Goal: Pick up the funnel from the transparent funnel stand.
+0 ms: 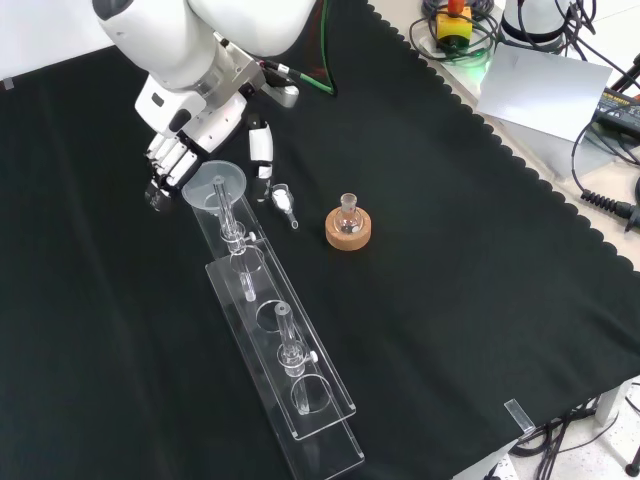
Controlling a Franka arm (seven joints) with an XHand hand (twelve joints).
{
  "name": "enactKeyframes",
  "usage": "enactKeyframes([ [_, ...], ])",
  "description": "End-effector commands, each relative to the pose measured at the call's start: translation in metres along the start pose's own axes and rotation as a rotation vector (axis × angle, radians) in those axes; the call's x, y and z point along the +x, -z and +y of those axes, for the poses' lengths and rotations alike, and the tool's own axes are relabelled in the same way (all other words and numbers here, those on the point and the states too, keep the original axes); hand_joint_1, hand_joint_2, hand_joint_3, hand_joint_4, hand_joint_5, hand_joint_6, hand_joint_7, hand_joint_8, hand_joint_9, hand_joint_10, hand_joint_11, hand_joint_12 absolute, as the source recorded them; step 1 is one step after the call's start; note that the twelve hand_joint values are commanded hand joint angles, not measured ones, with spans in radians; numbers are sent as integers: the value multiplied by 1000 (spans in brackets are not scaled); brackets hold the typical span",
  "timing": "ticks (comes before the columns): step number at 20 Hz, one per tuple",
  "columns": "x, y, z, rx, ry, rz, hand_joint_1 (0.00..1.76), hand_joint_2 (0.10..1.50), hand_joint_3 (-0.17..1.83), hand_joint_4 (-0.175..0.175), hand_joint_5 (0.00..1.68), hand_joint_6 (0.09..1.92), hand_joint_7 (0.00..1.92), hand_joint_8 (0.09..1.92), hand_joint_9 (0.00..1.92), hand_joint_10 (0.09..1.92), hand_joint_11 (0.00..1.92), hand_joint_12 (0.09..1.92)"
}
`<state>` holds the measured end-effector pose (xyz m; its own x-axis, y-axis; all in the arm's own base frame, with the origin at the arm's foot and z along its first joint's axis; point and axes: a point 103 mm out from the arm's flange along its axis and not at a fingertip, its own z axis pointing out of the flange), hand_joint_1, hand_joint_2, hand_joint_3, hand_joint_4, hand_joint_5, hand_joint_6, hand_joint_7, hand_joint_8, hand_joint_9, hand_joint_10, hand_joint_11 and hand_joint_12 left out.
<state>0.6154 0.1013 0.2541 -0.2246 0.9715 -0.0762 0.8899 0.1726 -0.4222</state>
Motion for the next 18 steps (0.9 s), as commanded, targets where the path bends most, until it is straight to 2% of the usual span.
enactKeyframes([
  [1,0,-2,4,17,0,-12,514,796,139,-56,6,87,0,440,193,860,142,1485],
  [5,0,-2,6,21,-3,-35,549,802,142,-63,38,87,0,555,273,821,149,1483],
  [9,2,-2,7,13,-5,-81,623,810,176,-74,160,87,83,702,456,731,187,1458],
  [13,-2,3,7,-14,-10,-103,687,795,250,-75,352,87,296,714,594,657,241,1414],
  [18,-1,17,1,-48,-31,-138,739,767,350,-54,605,107,480,701,686,608,304,1373],
])
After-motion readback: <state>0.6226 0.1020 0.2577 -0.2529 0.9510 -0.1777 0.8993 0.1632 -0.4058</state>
